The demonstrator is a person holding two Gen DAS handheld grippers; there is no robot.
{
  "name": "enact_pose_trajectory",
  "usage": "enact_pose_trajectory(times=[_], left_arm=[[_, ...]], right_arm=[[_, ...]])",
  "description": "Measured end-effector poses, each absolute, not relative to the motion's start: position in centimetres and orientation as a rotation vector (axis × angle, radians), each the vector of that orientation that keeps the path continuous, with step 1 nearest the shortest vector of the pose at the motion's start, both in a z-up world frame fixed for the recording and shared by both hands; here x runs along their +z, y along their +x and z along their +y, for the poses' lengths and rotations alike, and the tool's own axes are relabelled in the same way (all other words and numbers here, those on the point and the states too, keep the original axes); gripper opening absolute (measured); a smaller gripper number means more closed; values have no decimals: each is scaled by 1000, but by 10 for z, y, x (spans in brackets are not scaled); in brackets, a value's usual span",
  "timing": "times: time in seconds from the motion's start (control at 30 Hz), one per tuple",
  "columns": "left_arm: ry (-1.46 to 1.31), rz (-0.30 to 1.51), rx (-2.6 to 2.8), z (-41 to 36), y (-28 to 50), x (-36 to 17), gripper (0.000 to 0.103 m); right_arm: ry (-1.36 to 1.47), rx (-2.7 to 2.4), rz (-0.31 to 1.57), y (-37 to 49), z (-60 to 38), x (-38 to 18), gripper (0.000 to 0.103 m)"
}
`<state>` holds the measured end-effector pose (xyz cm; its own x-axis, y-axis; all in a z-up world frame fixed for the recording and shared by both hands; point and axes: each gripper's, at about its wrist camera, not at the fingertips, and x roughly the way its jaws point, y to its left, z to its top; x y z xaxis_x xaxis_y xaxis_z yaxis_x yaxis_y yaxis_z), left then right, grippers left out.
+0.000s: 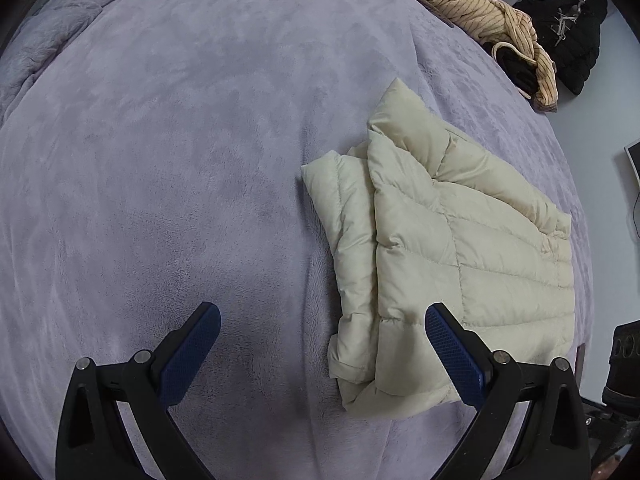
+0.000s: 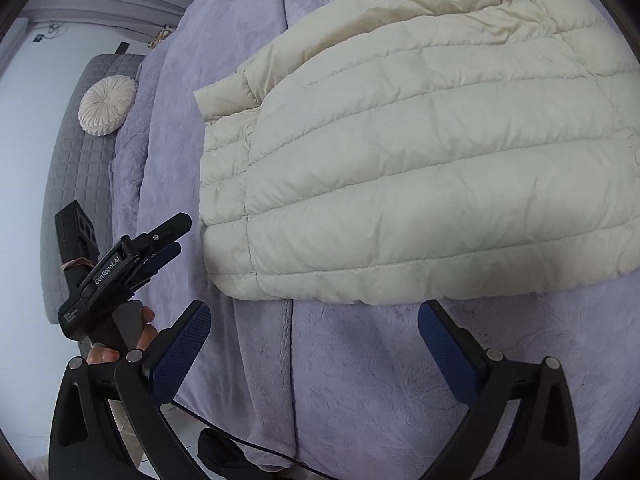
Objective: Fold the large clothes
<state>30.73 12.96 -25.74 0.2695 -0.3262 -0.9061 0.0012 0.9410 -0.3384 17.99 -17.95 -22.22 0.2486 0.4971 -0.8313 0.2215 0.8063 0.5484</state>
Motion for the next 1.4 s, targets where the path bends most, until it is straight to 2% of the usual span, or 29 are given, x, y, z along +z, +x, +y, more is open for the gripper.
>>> enact_pose_trajectory(times=[0.13,0.4,0.47,0.5,0.53,0.57,0.63,0.83,1.07,1.1,1.13,1.17,1.3,1.37,1.4], left_arm=[[-391,1286,-302,136,308,-266,102],[-669,1336,-436,150,322,-301,102],[-756,1350,-479,151,326,-312,102],[-788,1354,-504,151,328,-316,102],[-815,1354,-535,150,330,-319,102],[-833,1353,-566,149,331,-321,102],[-855,1355,-635,143,335,-324,102],[-934,1357,-824,120,354,-326,102],[-807,1402,-843,80,367,-322,101],[-798,1393,-834,79,367,-321,97],[-787,1388,-824,78,367,-320,83],[-776,1390,-810,78,367,-320,76],[-734,1382,-728,86,361,-314,78],[-732,1401,-715,92,363,-317,95],[-758,1403,-718,96,364,-321,97]], right_arm=[[757,289,1313,184,-177,-224,103],[1199,223,1275,185,-172,-304,101],[1294,216,1222,185,-169,-316,90],[1339,216,1198,185,-169,-320,72],[1373,219,1178,185,-169,-323,46],[1392,231,1164,186,-168,-325,36],[1407,274,1130,188,-169,-322,28],[1412,369,1073,196,-167,-305,26],[1385,385,1097,206,-158,-308,26],[1382,386,1104,207,-156,-309,26],[1379,386,1110,207,-155,-310,26],[1379,386,1114,209,-158,-308,26],[1453,414,1093,217,-158,-311,26],[1472,436,1077,219,-158,-311,26],[1471,448,1075,220,-157,-309,26]])
